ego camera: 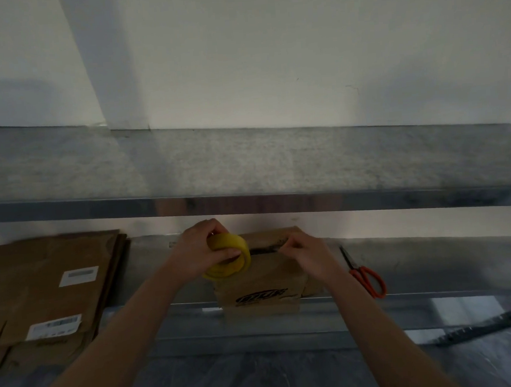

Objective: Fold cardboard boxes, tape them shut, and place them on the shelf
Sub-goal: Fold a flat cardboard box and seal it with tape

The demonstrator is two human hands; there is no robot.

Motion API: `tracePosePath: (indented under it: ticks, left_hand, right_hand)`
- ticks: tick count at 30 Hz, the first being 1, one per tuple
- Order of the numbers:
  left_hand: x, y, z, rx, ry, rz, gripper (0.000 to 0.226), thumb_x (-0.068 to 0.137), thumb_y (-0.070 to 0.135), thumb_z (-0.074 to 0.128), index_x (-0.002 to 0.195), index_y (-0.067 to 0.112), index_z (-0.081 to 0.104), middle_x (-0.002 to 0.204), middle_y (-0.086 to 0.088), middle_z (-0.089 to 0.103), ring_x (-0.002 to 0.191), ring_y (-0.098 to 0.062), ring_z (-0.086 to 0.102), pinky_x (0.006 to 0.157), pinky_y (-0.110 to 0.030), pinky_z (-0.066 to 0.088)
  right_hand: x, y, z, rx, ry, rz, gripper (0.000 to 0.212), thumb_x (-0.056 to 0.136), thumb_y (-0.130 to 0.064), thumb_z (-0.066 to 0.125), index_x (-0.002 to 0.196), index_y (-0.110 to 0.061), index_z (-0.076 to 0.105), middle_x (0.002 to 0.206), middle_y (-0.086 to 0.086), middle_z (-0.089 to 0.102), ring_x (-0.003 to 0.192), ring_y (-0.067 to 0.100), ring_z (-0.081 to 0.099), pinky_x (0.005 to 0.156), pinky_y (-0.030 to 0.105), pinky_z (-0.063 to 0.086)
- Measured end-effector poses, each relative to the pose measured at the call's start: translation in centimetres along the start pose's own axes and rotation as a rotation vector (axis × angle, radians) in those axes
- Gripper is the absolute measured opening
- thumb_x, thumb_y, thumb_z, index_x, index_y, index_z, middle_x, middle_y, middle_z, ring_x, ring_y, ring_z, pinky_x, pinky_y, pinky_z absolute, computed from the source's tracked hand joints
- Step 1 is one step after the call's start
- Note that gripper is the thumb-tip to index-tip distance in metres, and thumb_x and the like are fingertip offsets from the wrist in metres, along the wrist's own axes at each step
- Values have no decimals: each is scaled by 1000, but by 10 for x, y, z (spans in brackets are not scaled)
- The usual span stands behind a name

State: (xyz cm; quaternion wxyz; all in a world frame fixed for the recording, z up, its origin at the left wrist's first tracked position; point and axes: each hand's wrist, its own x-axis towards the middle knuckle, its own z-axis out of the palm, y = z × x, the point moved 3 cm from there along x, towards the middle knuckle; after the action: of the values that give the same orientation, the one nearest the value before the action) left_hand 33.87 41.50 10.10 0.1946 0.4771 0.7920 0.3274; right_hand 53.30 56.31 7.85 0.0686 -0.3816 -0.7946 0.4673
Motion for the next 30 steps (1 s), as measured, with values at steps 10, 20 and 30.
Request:
tracePosePath:
  ticks: [10,20,30]
  left_hand:
    - [4,11,12,98,8,96,32,73,44,78,92,30,56,89,9,60,81,-6,54,65,-24,43]
    - [28,7,24,139,-35,89,36,69,40,82,98,32,61,93,12,61,89,-15,56,70,-28,38]
    - [33,-8,39,145,-54,57,67,60,73,56,117,36,61,115,9,65,102,-16,58,86,-35,47]
  right_hand:
    - [8,12,1,-27,3,82,15,96,-22,57,92,-8,62,136,3,57,112,16,54,79,26,36]
    - [16,30,4,30,37,83,14,94,-16,59,86,-5,60,141,-1,54,126,15,49,95,27,32]
    - [20,37,-25,28,76,82,15,94,-25,60,79,-26,62,94,-2,65,92,14,60,80,28,45]
